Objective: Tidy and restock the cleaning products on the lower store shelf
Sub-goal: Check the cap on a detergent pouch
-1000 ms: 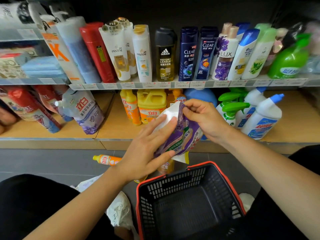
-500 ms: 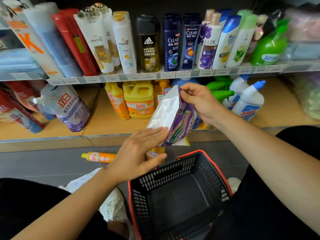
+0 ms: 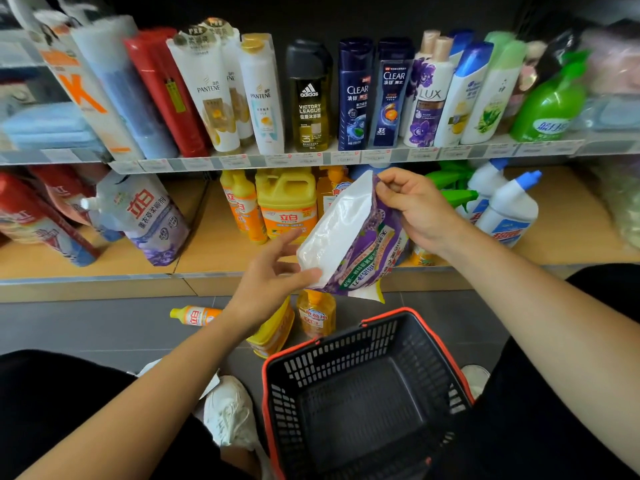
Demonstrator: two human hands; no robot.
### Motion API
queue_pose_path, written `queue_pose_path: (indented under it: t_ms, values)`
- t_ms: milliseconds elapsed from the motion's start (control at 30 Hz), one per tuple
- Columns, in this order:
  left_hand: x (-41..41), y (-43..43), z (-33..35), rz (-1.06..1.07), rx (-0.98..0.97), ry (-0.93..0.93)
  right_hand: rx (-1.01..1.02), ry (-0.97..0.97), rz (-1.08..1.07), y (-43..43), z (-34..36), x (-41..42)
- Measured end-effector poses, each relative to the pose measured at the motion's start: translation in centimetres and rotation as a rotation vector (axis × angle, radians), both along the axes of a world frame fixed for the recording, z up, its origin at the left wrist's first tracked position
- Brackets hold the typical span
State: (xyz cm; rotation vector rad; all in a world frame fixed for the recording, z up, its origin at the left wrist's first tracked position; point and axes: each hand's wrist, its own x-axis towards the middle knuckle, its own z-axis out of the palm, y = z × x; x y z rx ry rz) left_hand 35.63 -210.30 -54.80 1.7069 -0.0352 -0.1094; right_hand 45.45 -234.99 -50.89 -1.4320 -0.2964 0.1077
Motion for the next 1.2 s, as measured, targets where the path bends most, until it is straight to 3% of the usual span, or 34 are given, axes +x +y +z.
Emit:
queue_pose_path:
  t_ms: [133, 467, 733, 1067, 1200]
  values:
    - [0.0, -0.1, -0.5, -0.138, 0.071, -0.100, 0.001, -0.008, 0.055, 0.2, 0.0, -0.3]
    - [-0.6, -1.4, 0.5, 0.030, 0.147, -0.095, -0.094, -0.010, 0.220, 0.9, -0.3, -1.2]
    - [-1.0, -1.3, 1.4, 0.023, 0.298, 0.072, -0.253, -0.087, 0.296, 1.6, -0.4, -1.7]
    - [-1.7, 0.0, 1.1, -0.217, 0.014, 0.052, -0.105, -0.011, -0.088, 1.2, 0.3, -0.9]
    - [-2.1, 0.0, 0.4, -0.196, 0.166, -0.102, -0.024, 0.055, -0.208, 0.5, 1.4, -0.7]
